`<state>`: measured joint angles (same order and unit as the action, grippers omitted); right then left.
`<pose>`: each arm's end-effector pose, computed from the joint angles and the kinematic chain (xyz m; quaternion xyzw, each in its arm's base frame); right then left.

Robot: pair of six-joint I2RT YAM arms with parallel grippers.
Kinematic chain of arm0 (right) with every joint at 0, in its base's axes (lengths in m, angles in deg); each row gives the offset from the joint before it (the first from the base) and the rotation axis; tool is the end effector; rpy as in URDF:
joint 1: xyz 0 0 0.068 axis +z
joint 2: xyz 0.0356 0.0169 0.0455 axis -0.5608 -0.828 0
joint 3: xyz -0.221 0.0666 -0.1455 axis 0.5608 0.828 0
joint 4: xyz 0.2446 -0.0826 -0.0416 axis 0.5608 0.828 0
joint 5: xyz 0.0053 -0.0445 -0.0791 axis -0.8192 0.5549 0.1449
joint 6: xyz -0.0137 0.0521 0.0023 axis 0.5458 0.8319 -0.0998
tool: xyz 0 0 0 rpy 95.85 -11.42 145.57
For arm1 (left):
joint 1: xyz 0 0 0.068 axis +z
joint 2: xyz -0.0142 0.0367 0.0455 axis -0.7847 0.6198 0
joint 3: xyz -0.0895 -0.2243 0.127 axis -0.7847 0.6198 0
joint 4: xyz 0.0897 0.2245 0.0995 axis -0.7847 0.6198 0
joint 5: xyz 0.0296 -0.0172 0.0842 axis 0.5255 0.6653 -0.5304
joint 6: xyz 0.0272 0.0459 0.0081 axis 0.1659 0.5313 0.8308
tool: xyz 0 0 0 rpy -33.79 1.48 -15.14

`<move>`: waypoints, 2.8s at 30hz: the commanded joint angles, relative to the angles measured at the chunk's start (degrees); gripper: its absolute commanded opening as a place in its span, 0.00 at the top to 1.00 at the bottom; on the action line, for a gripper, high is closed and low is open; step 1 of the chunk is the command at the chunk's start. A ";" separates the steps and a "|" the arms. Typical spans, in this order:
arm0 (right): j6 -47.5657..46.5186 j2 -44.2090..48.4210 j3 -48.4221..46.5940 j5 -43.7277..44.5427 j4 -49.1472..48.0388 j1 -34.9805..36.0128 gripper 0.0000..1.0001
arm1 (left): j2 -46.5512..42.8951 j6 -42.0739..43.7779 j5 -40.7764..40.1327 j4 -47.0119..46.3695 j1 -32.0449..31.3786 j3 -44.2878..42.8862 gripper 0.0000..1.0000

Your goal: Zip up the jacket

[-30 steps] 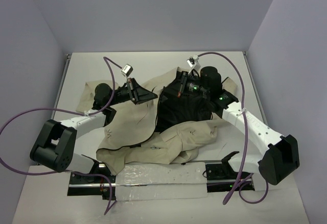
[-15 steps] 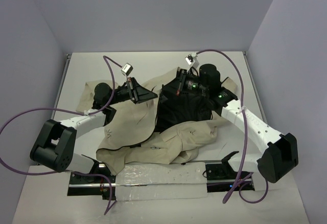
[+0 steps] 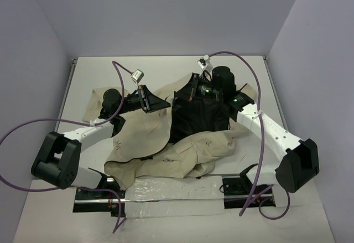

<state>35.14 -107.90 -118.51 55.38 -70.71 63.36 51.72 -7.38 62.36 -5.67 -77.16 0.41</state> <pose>0.2552 0.1627 0.3421 -0.0865 0.7878 0.4864 0.3678 0.2514 -0.1504 0.2713 0.0508 0.6591 -0.7156 0.2256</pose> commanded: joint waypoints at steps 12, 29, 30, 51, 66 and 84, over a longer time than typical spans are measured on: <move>-2.79 2.78 -2.65 4.74 5.05 -1.53 0.25 | 0.98 -2.77 3.86 -8.14 -0.82 -1.49 1.00; 14.59 12.18 16.44 -10.25 -13.26 -1.13 0.19 | 2.70 -1.82 4.30 -6.41 -0.84 -3.28 1.00; 15.36 11.93 16.75 -10.63 -14.52 -0.84 0.20 | 2.68 -1.70 4.26 -6.19 -0.88 -3.40 1.00; 22.40 6.81 15.86 -13.96 -25.74 1.43 0.51 | 1.90 -1.07 4.41 -4.90 -0.83 -3.51 1.00; 20.47 8.80 15.94 -10.99 -22.41 1.43 1.00 | -0.31 0.07 4.23 -3.31 -0.90 -2.72 0.96; 22.05 10.83 17.26 -12.04 -23.98 1.34 1.00 | -2.07 0.03 3.44 -6.20 -1.69 -1.40 0.25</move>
<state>56.17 -99.22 -101.24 44.24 -91.27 64.35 50.75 -8.49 65.68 -8.03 -77.93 0.23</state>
